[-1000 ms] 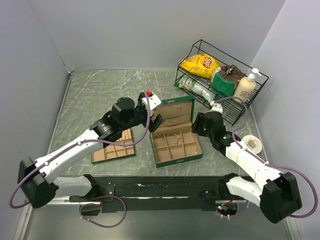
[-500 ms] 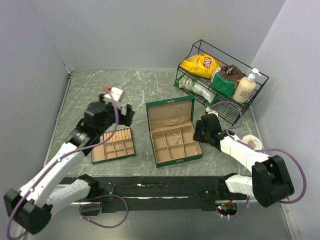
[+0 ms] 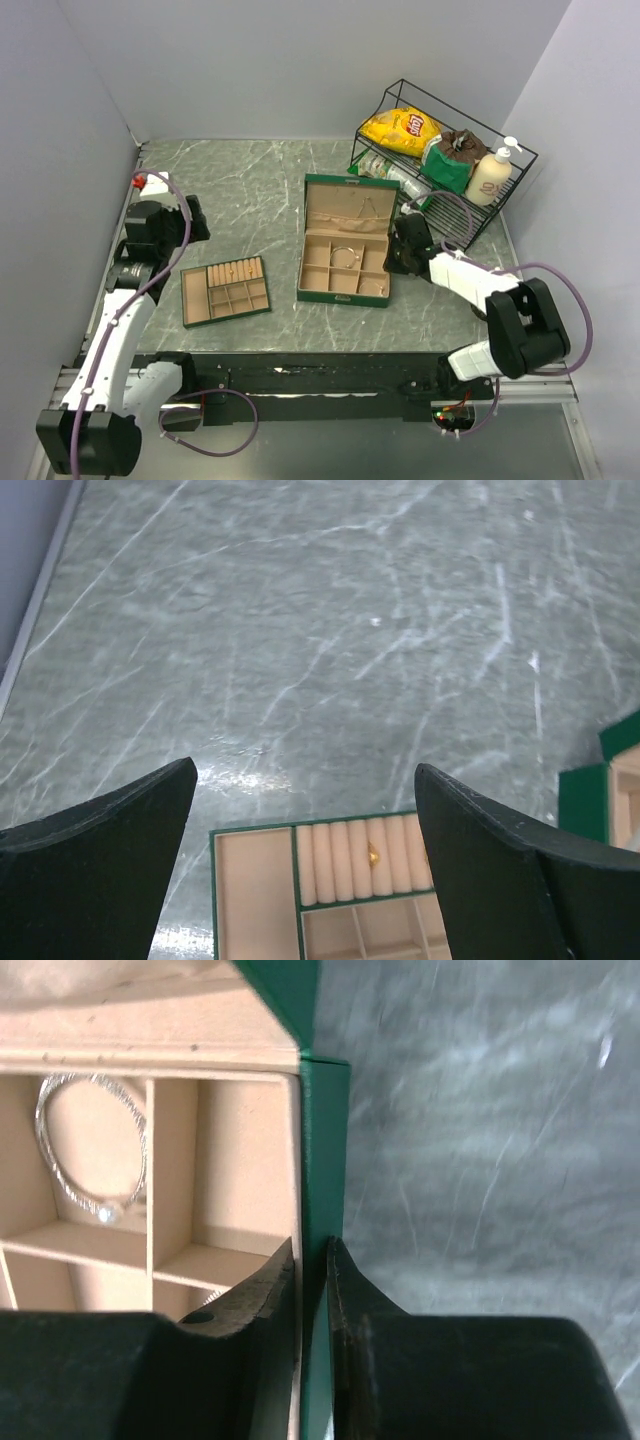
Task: Organize the mixed jewelry
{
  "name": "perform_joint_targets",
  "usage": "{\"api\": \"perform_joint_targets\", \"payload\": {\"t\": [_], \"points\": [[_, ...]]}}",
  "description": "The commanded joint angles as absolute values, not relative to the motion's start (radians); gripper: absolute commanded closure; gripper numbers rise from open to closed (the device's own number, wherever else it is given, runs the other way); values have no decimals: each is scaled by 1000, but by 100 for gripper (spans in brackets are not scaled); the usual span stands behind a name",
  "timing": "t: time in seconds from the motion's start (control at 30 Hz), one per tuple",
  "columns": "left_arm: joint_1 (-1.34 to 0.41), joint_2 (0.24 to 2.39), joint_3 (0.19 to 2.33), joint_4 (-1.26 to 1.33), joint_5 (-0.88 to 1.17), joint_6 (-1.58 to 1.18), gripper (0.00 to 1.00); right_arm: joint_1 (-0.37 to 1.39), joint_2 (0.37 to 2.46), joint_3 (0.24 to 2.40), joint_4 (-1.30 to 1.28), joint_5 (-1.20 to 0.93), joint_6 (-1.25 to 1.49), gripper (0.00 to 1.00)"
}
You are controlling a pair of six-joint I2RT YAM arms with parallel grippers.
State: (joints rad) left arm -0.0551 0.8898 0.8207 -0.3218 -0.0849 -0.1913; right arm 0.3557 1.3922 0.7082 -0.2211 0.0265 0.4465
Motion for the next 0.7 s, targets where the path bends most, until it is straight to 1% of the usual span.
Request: {"api": "perform_joint_targets", "payload": {"t": [0.0, 0.17, 0.3, 0.33, 0.6, 0.67], "points": [[-9, 893, 789, -282, -113, -273, 4, 350, 1454, 814, -173, 5, 451, 94], [-3, 848, 706, -244, -205, -288, 4, 351, 1534, 911, -163, -29, 393, 92], [-3, 838, 703, -232, -239, -288, 4, 356, 1568, 940, -149, -52, 303, 91], [21, 841, 707, -232, -242, -288, 4, 357, 1574, 942, -143, -55, 284, 90], [25, 854, 703, -224, -224, -281, 4, 361, 1592, 933, -104, -100, 161, 90], [25, 862, 706, -227, -219, -279, 4, 360, 1600, 946, -107, -101, 152, 87]]}}
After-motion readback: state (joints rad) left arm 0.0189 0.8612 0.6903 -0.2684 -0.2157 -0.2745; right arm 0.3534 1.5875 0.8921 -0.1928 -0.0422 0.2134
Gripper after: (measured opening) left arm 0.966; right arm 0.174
